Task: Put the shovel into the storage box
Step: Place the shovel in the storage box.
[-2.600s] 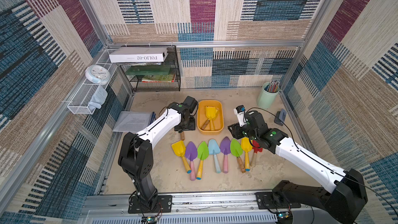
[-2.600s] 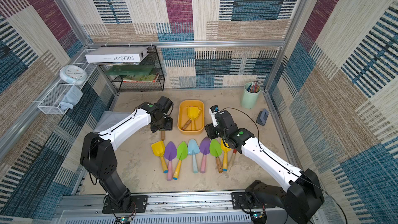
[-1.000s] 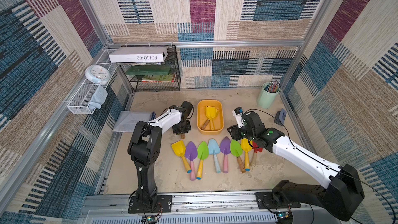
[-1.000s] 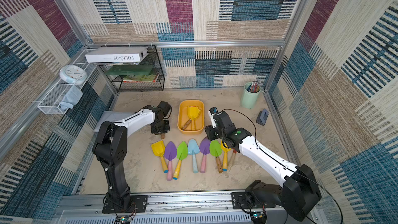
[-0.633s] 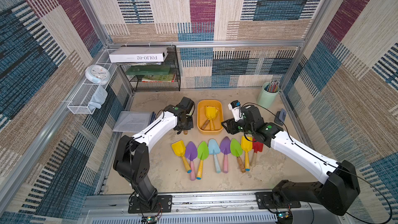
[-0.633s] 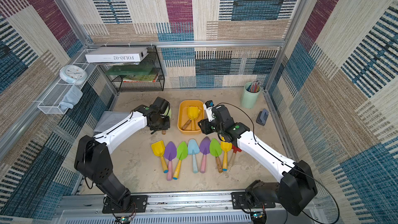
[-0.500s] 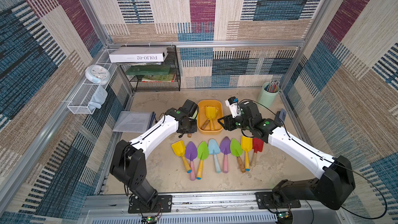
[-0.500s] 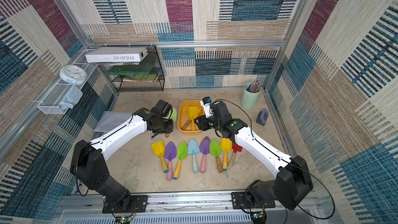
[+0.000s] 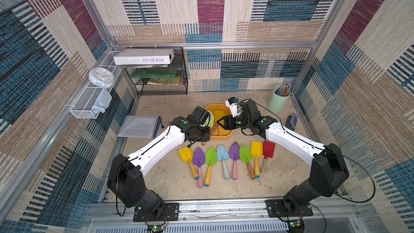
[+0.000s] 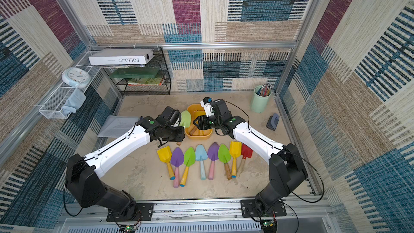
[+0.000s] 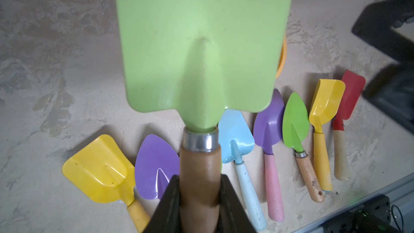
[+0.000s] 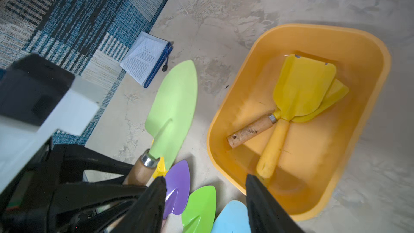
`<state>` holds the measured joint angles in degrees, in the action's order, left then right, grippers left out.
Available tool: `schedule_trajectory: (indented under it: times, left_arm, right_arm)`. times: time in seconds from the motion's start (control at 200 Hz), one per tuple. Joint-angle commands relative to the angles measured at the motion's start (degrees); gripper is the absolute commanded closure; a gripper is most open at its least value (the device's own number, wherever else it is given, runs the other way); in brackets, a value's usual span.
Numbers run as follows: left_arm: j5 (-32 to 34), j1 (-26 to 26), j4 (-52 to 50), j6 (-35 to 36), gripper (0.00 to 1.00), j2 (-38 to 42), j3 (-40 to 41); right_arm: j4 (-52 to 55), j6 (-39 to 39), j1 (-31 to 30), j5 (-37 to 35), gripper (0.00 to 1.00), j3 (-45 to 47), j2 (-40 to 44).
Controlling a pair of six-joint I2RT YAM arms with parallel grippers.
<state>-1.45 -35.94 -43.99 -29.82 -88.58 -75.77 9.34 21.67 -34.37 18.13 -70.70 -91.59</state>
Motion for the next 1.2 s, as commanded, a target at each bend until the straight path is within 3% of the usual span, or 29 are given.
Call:
schedule_trajectory:
  times: [0.0, 0.286, 0.416, 0.596, 0.992, 1.102, 1.197]
  left_arm:
    - [-0.22, -0.51, 1.79, -0.49, 1.0, -0.8, -0.58]
    - [-0.72, -1.67, 3.67, -1.35, 1.0, -0.51, -0.26]
    - [-1.23, -2.09, 4.58, -1.72, 1.0, -0.37, 0.11]
    - [-1.37, -2.29, 6.54, -2.6, 1.0, -0.28, 1.15]
    - [-0.77, -2.46, 9.05, -3.87, 1.0, 0.71, 2.22]
    - [-0.51, -2.57, 9.14, -3.73, 0.64, 0.96, 2.3]
    - [0.04, -2.55, 9.16, -3.42, 0.49, 1.79, 2.72]
  right_arm:
    - [-2.49, 0.84, -0.06, 4.02, 0.39, -1.11, -1.59]
    - [-4.83, 2.39, -0.01, 5.09, 0.41, -0.86, -4.07]
    - [-6.21, 3.26, -0.01, 6.49, 0.46, -1.22, -5.05]
    - [-6.59, 3.86, 0.0, 7.84, 0.73, -2.14, -6.49]
    - [-7.76, 4.69, -0.02, 8.11, 1.0, -2.21, -7.2]
    - [-7.48, 4.44, -0.02, 7.89, 1.0, -2.84, -7.59]
    - [-6.76, 3.84, -0.03, 7.54, 1.0, -3.68, -8.07]
